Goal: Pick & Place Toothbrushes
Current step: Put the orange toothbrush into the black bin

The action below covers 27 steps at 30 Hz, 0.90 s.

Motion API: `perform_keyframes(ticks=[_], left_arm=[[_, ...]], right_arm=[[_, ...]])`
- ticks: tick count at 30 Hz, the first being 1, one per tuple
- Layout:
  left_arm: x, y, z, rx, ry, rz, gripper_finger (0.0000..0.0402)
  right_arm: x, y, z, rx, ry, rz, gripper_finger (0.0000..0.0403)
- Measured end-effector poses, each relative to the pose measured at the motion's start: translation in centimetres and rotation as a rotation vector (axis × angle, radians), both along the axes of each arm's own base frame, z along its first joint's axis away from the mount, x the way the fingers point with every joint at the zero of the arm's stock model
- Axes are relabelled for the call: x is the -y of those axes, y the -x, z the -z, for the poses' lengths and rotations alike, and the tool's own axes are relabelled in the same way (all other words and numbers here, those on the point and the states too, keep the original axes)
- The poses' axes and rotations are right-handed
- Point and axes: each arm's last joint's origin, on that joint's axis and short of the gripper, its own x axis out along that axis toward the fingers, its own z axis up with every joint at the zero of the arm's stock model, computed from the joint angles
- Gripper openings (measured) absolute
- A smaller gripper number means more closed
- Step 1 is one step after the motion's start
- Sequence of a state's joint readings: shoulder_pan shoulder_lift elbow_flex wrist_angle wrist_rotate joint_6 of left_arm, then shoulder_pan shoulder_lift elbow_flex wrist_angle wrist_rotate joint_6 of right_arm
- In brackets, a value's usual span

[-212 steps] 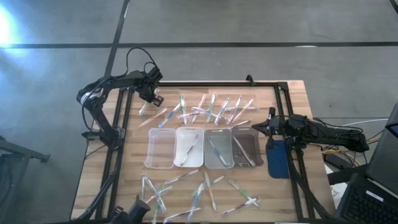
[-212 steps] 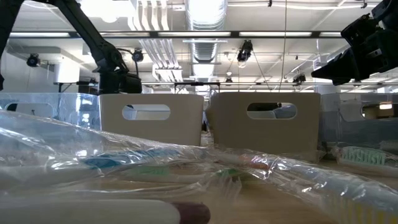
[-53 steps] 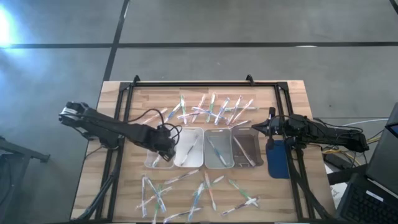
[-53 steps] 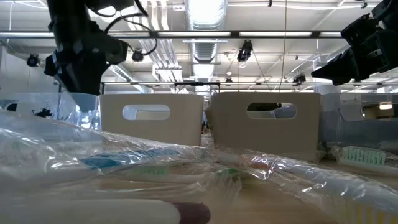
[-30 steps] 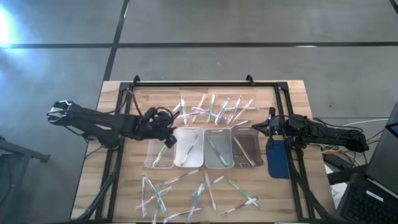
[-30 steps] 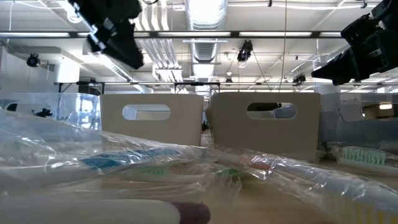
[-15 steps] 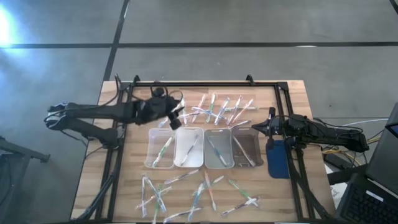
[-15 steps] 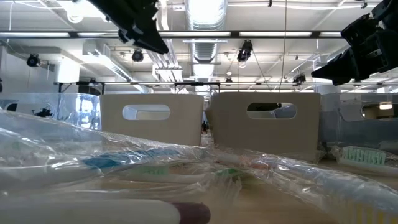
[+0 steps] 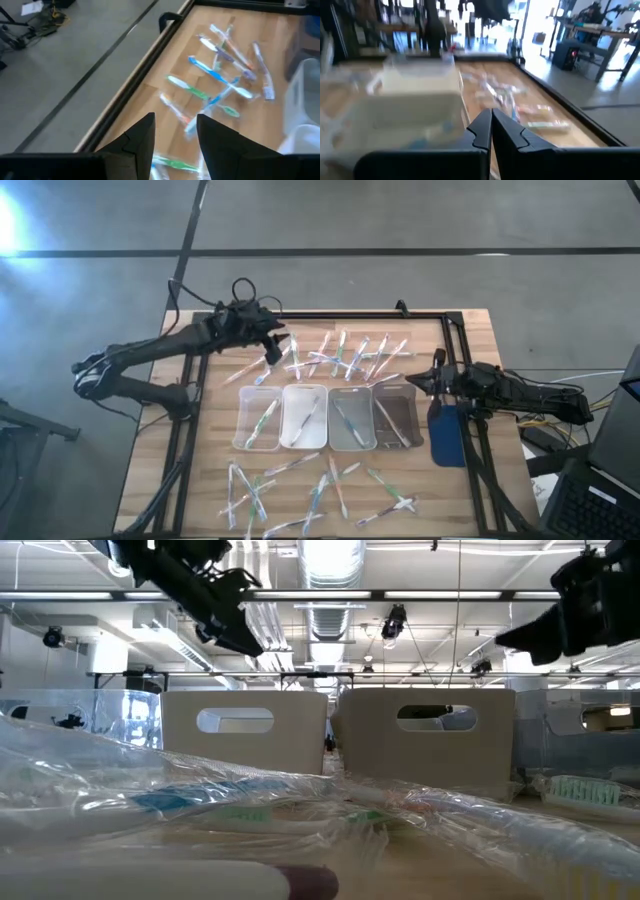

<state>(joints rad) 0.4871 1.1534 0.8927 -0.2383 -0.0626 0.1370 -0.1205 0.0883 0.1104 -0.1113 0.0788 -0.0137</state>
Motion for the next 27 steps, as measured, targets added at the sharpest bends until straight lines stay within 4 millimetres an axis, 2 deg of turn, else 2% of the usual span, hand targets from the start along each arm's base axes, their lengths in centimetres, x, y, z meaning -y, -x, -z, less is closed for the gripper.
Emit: perform_keyframes(ticks=[5, 11, 16, 21, 27], left_arm=[[-1.7, 1.0, 0.7, 0.039, 0.005, 0.058, 0.0151], [-3.6, 2.4, 1.4, 0.102, 0.018, 0.111, 0.0151], [-4.6, 3.5, 2.1, 0.128, -0.017, 0.062, 0.0151], [-4.5, 4.1, 3.6, 0.197, -0.07, 0.048, 0.0151], [-3.6, 5.1, 5.4, 0.235, -0.121, 0.025, 0.0151]], right_arm=[[0.0, 0.0, -1.2, 0.147, -0.087, 0.003, 0.0008], [0.0, 0.2, -2.9, 0.302, 0.052, 0.002, 0.0008], [0.1, 0.4, -4.0, 0.418, 0.028, 0.036, 0.0008], [0.5, 0.1, -3.7, 0.398, -0.027, 0.157, 0.0008], [0.8, -0.8, -3.9, 0.301, 0.083, 0.261, 0.0008]])
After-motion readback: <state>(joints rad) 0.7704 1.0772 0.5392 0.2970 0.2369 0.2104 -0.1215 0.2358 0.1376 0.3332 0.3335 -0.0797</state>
